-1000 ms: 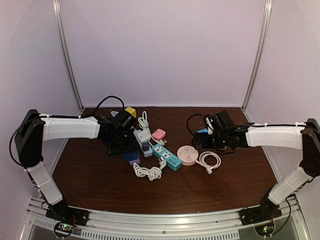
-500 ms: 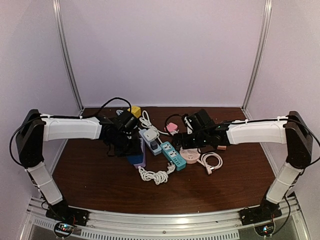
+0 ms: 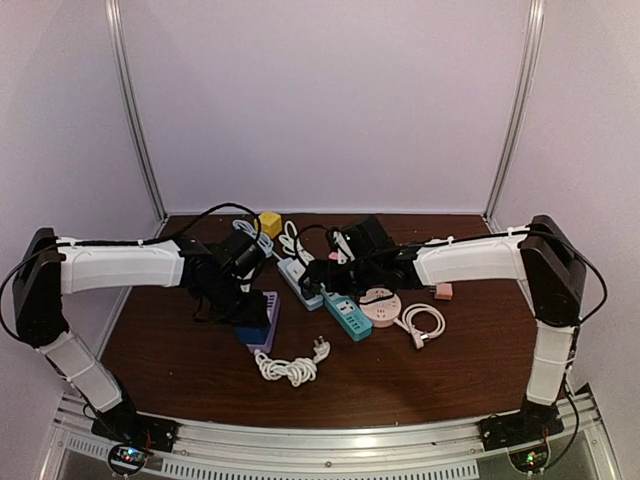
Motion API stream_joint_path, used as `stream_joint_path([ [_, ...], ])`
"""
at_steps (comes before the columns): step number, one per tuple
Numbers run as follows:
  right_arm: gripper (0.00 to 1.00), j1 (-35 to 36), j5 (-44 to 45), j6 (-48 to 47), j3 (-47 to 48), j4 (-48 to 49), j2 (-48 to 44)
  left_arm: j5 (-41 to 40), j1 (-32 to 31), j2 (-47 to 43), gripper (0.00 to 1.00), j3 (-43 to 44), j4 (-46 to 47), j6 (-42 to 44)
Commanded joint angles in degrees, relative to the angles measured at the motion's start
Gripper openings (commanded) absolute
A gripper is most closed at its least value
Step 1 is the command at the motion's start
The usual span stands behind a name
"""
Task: Pull the plug off the socket
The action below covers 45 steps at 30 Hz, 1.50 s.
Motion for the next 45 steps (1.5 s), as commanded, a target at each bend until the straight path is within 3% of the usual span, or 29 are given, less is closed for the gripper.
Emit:
stream_joint_path([
  [1,0.99,3.54,-5.92,4.97,5.85,5.5,5.2,0.04,-0.73,-2.65,0.29,-1.17,-3.1,1.73],
  [9,0.92,5.27,-11.29,14.37,10.36,14.06,14.06,-0.96,-0.93,-6.49,0.29,-2.72,-2.73,0.5],
  [17,0.67,5.27,-15.67,18.78,13.4,18.63,18.93,-0.69,-0.93,-7.6,0.28,-3.86,-2.01,0.46],
  [39,0.65,5.34,-17.55,21.37,12.11,21.5,22.96,-2.48,-0.93,-10.14,0.28,-1.4,-0.84,-0.93],
  [45,0.58,5.1,-20.6,25.57,11.86,29.15,25.38,-1.03,-0.93,-10.92,0.28,-2.01,1.28,-1.7],
])
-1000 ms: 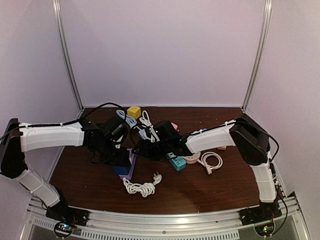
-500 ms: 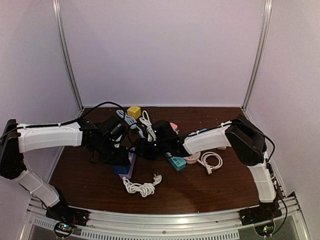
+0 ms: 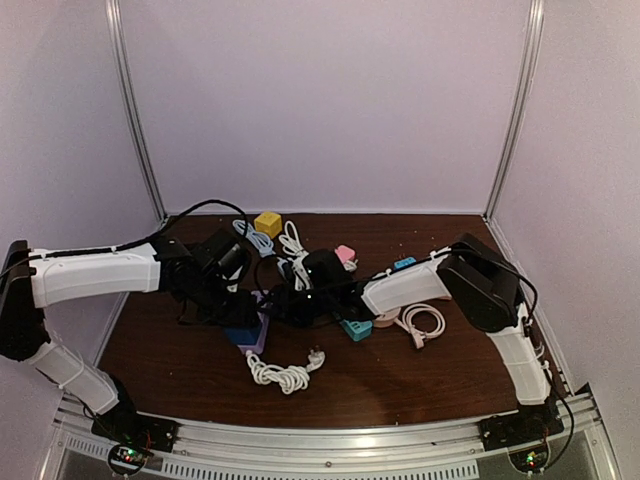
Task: Pull the plug off the socket
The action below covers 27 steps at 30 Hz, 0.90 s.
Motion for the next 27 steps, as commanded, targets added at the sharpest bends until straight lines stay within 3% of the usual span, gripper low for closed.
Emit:
stream_joint_path([
  [1,0.55,-0.38,-2.89,3.99,0.01,7.84,2.48,0.49,-0.3,-2.74,0.29,1.45,3.95,-1.01],
  [11,0.16,-0.47,-0.86,3.63,-1.79,8.82,1.2,2.89,0.09,-2.6,0.28,1.9,4.88,-2.33],
  [16,0.04,-0.45,2.17,0.85,-1.45,4.81,0.63,3.85,0.49,-3.36,0.27,3.63,4.27,-3.3],
  [27,0.0,-0.87,5.37,3.1,-2.5,3.5,0.45,3.84,0.45,-8.26,0.26,5.78,3.37,-0.22],
])
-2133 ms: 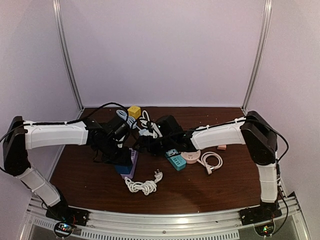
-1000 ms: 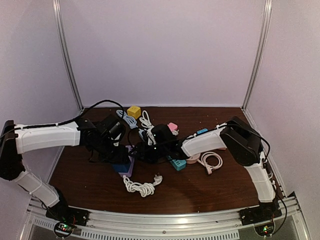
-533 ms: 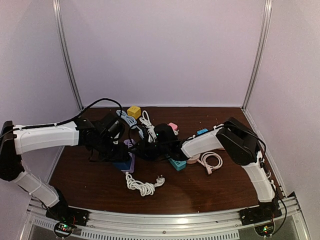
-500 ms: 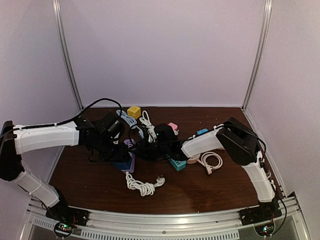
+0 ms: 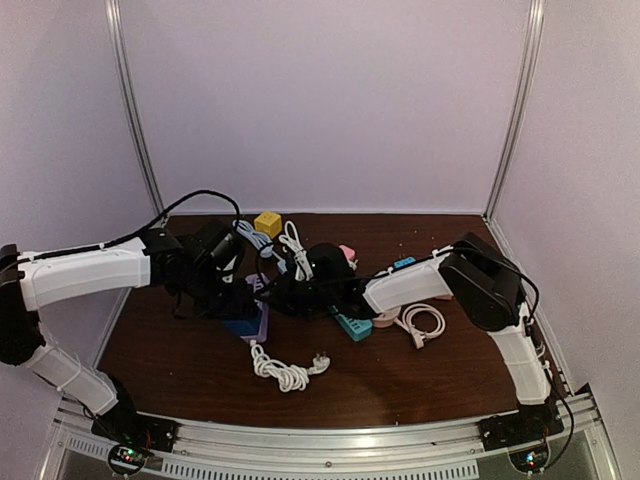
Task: Pull the plug off the socket
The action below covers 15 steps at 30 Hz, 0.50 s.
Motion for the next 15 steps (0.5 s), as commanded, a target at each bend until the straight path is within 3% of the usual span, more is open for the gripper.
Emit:
stream_joint_path([
  [1,0.0,-0.34,4.92,-3.14,-2.69,-3.56,0.18,2.67,-0.29,-7.32,0.26,3.32,5.0,2.42],
  [15,0.0,-1.08,7.45,-4.34,-4.65,-4.21,-3.0,6.78,-0.17,-10.36,0.24,3.23,7.71,2.52],
])
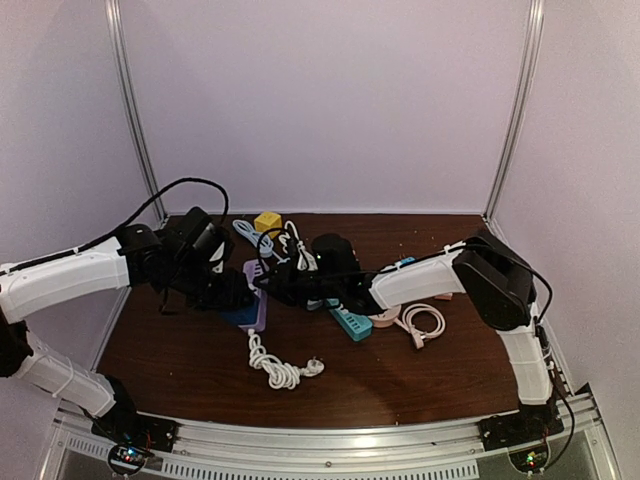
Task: Pull the plug off the socket
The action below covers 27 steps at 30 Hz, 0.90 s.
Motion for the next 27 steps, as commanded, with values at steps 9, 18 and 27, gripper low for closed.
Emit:
stream_joint_path([
  [9,0.0,-1.47,8.87,-6.53,-3.94,-9.2,-0.12,8.03,0.7,-4.49,0.24,4.83,4.47,2.59],
  [18,0.0,-1.53,9.54,-6.84,-4.09,-9.92,-0.1,7.0,1.11,-4.74,0.24,7.42,2.61,3.84],
  [27,0.0,-1.57,9.83,-7.08,-4.02,-10.63,-0.9,4.13,1.29,-1.36,0.23,9.56,-3.14,6.23],
])
